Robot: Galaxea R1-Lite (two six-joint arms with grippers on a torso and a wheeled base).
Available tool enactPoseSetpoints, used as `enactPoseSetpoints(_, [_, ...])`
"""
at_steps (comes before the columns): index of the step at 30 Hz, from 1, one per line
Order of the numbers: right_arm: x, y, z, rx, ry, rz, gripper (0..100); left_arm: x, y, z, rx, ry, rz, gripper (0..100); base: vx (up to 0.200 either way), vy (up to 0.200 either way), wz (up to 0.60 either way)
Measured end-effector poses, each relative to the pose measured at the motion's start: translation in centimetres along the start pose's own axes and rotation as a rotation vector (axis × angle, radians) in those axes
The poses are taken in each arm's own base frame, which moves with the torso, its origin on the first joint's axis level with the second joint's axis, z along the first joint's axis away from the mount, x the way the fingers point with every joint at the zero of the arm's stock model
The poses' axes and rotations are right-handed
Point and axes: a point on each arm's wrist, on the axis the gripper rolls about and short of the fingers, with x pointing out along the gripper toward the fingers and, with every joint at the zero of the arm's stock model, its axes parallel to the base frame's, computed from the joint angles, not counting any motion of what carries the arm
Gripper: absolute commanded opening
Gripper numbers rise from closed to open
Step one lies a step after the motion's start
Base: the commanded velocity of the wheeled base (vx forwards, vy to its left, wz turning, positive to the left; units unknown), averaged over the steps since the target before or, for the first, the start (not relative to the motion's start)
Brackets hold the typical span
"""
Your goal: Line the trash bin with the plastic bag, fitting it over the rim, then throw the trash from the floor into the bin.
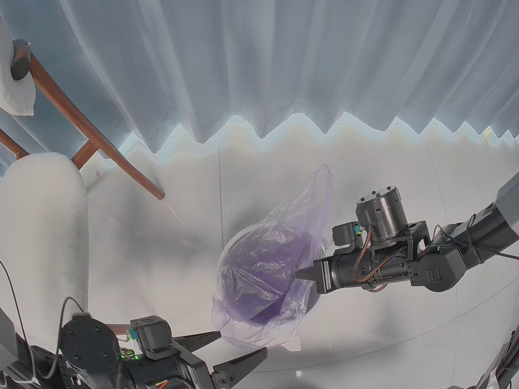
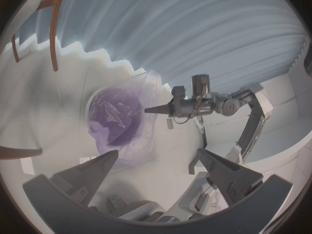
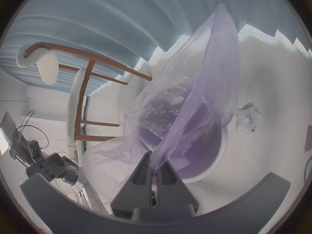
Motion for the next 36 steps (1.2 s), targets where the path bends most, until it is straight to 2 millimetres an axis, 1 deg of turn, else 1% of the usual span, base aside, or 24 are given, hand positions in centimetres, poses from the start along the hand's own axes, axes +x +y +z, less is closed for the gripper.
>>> enactPoseSetpoints(4, [0.0, -0.1, -0.1, 0.003, 0.003, -0.004, 0, -0.5, 0.1, 1.4, -0.059, -0.059, -0.010, 100, 0.000, 0.000, 0.00])
enactPoseSetpoints(8, [0.0, -0.2, -0.2, 0.005, 0.006, -0.006, 0, -0.7, 1.8, 3.7, -0.107, -0.139, 0.065, 100, 0.000, 0.000, 0.00])
enactPoseSetpoints(11, [-0.1, -0.2, -0.3, 0.005, 0.006, -0.007, 0, -0.4, 3.3, 6.0, -0.125, -0.196, 0.151, 100, 0.000, 0.000, 0.00])
enactPoseSetpoints(13, [-0.1, -0.2, -0.3, 0.005, 0.005, -0.008, 0, 0.1, 4.2, 8.1, -0.113, -0.233, 0.193, 100, 0.000, 0.000, 0.00])
enactPoseSetpoints(14, [-0.1, -0.2, -0.3, 0.005, 0.003, -0.009, 0, 0.4, 4.8, 9.2, -0.093, -0.244, 0.211, 100, 0.000, 0.000, 0.00])
enactPoseSetpoints(15, [-0.1, -0.2, -0.3, 0.004, 0.000, -0.009, 0, 0.6, 5.1, 9.8, -0.074, -0.248, 0.218, 100, 0.000, 0.000, 0.00])
enactPoseSetpoints(16, [-0.2, -0.2, -0.2, 0.003, -0.003, -0.009, 0, 1.1, 5.6, 10.9, -0.025, -0.251, 0.230, 100, 0.000, 0.000, 0.00])
enactPoseSetpoints(17, [-0.2, -0.2, -0.2, 0.003, -0.006, -0.009, 0, 1.4, 6.0, 11.4, 0.016, -0.243, 0.236, 100, 0.000, 0.000, 0.00])
enactPoseSetpoints(20, [-0.2, -0.2, -0.1, 0.000, -0.014, -0.009, 0, 2.8, 7.2, 11.9, 0.119, -0.189, 0.241, 100, 0.000, 0.000, 0.00])
enactPoseSetpoints(23, [-0.4, -0.1, 0.0, -0.004, -0.026, -0.005, 0, 4.8, 8.3, 11.8, 0.183, -0.122, 0.225, 100, 0.000, 0.000, 0.00])
enactPoseSetpoints(28, [-1.2, 0.4, 0.2, -0.024, -0.068, 0.056, 0, 7.9, 8.6, 10.8, 0.236, -0.087, 0.164, 100, 0.000, 0.000, 0.00])
enactPoseSetpoints(33, [-2.0, 0.7, 0.1, -0.059, -0.143, 0.126, 0, 9.6, 9.1, 10.2, 0.238, -0.077, 0.146, 100, 0.000, 0.000, 0.00])
enactPoseSetpoints(36, [-2.2, 0.8, -0.4, -0.064, -0.145, 0.148, 0, 10.1, 9.7, 10.4, 0.218, -0.086, 0.149, 100, 0.000, 0.000, 0.00])
